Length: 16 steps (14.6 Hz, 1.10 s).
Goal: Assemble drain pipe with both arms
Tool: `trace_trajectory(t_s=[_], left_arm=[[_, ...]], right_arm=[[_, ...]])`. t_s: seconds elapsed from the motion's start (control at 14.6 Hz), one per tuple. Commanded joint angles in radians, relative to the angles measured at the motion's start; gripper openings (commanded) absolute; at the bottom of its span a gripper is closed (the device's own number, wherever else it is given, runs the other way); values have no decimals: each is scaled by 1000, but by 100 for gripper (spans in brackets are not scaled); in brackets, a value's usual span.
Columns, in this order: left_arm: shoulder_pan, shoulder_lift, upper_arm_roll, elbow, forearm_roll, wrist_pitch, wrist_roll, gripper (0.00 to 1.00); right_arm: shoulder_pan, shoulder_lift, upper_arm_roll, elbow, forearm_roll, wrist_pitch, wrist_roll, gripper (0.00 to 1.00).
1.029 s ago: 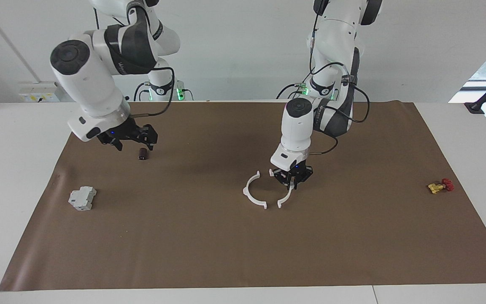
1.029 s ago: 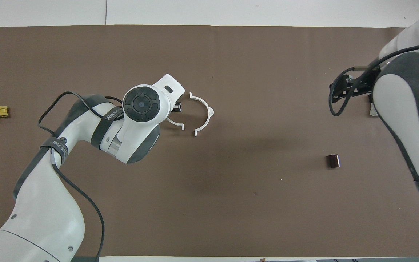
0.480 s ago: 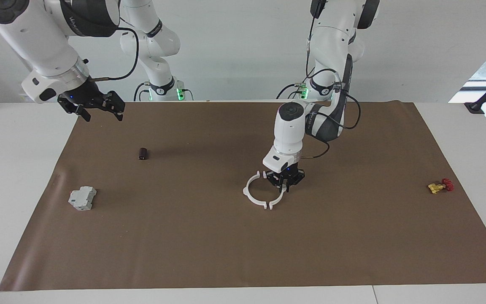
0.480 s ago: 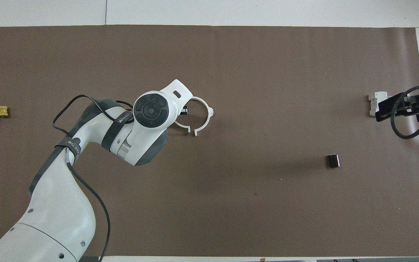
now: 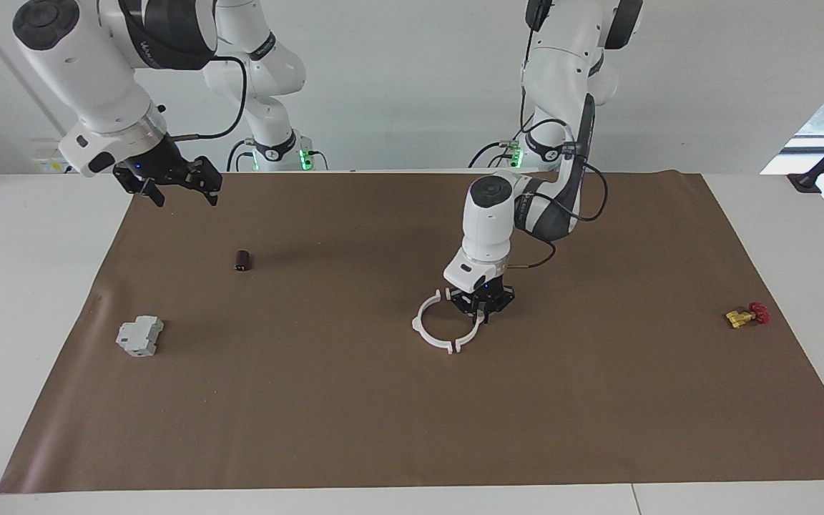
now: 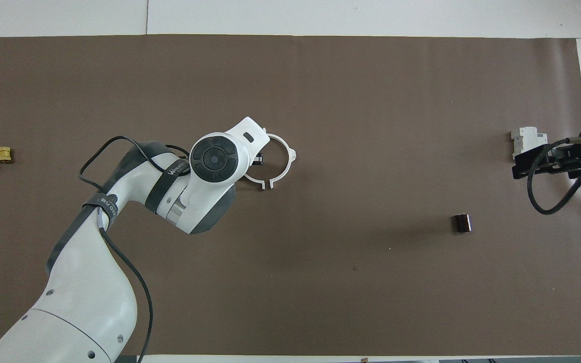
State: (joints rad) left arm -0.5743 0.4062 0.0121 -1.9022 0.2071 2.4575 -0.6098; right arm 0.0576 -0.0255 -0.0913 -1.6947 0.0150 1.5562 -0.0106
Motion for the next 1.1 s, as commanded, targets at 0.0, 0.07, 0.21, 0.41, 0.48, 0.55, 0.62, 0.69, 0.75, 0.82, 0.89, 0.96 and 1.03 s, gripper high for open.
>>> trace_trajectory(t_s=[0.0,0.07,0.21,0.41,0.48,0.55,0.62,0.69,0.75,0.82,0.89,0.96,1.03], left_arm=[[-12,6,8,-17,20,49,-15,0],[-10,8,8,-15,20,51,-15,0],[-10,8,8,-15,20,49,-16,0],[-12,8,8,-15,20,48,-19,0],[-12,8,8,-15,18,48,-19,0],[-10,8,6,-15,17,48,-19,0],[-10,8,6,-15,14,48,-19,0],[-10,8,8,-15,14,46,-19,0],[-10,8,6,-15,14,44,-19,0],[-12,8,6,-15,12,44,-22,0],[-10,6,6,-15,12,44,-25,0],[-12,8,6,-17,12,41,-30,0],[-12,6,6,-17,12,40,-30,0]], right_arm=[[-8,-24,-5,-29,-15,24,-23,100],[-8,-24,-5,-29,-15,21,-23,100],[-8,-16,-5,-23,-15,21,-23,100],[-8,-10,-5,-22,-15,25,-23,100],[-8,-8,-5,-22,-15,28,-23,100],[-10,-5,-5,-16,-15,28,-22,100],[-10,7,-4,-8,-16,25,-22,100],[-12,10,-2,0,-17,25,-19,100],[-12,15,-2,10,-15,24,-15,100],[-15,15,-4,13,-16,22,-15,100],[-18,15,-2,13,-17,22,-15,100],[-28,15,-2,13,-17,21,-17,100],[-31,16,-1,13,-17,21,-20,100]])
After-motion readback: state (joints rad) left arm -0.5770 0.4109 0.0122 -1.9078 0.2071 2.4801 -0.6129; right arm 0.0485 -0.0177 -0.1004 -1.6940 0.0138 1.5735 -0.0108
